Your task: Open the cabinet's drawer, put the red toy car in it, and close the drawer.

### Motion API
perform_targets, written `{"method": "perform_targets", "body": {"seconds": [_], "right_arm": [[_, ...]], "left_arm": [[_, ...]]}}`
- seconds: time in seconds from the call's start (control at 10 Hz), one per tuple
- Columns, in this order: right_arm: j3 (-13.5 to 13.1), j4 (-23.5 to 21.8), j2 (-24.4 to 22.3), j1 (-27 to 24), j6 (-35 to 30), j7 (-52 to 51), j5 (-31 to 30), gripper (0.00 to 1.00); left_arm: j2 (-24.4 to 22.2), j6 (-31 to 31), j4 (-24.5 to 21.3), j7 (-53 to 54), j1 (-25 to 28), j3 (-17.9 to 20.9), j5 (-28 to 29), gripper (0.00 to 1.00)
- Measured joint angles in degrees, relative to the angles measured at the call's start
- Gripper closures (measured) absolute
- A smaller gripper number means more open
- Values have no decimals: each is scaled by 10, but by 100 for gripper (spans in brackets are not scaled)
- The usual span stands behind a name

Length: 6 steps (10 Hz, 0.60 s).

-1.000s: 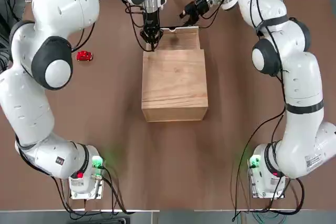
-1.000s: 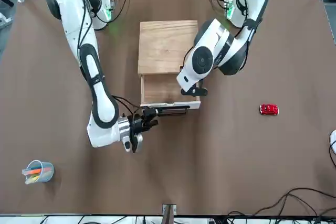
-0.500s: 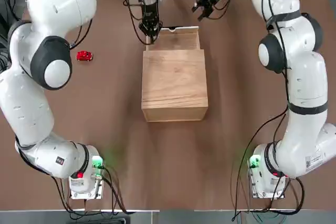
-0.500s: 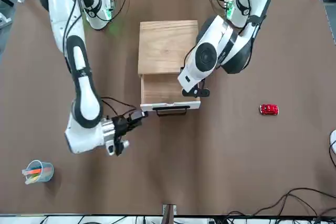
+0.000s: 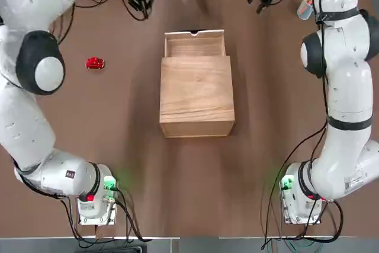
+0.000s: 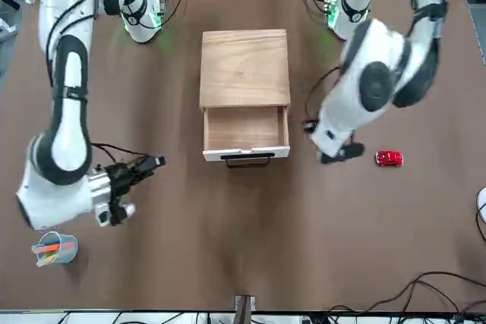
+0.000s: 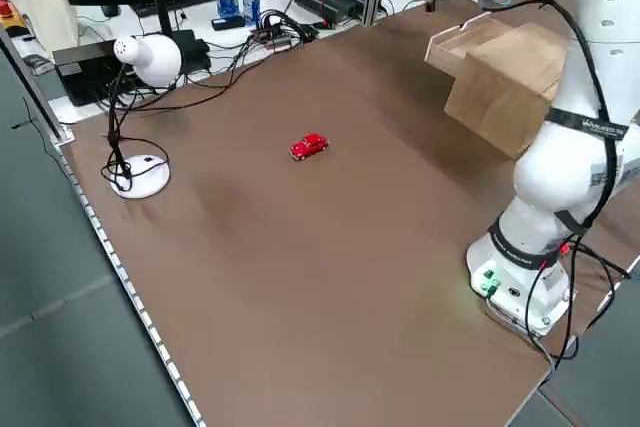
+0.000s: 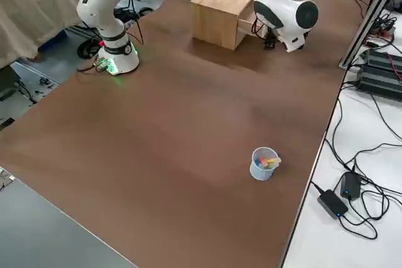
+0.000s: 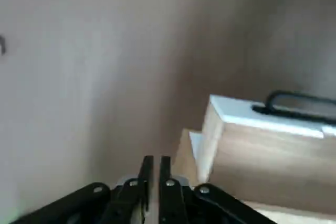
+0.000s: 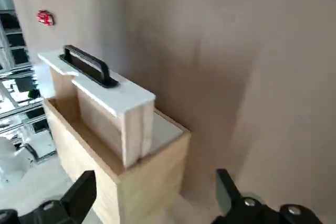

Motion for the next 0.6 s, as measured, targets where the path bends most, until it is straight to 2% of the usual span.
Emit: {"method": "perform_targets", "body": {"seconds": [0.1,0.2,0.3,0.5,0.6], "right_arm": [[-8,7,-3,0,-7,0,-44,0],[-9,12,-10,1,-8,0,-96,0],[-10,17,-20,3,-10,0,-153,0],[-14,20,-48,3,-15,0,-238,0],[-23,21,-63,2,-16,0,-259,0]], "left_arm": [[-6,-1,-6,-13,17,1,34,83],[-13,1,-18,-31,24,9,59,69],[-22,12,-34,-41,25,34,64,53],[-53,70,-91,-44,28,113,33,25],[-76,111,-138,-43,30,155,14,9]]}}
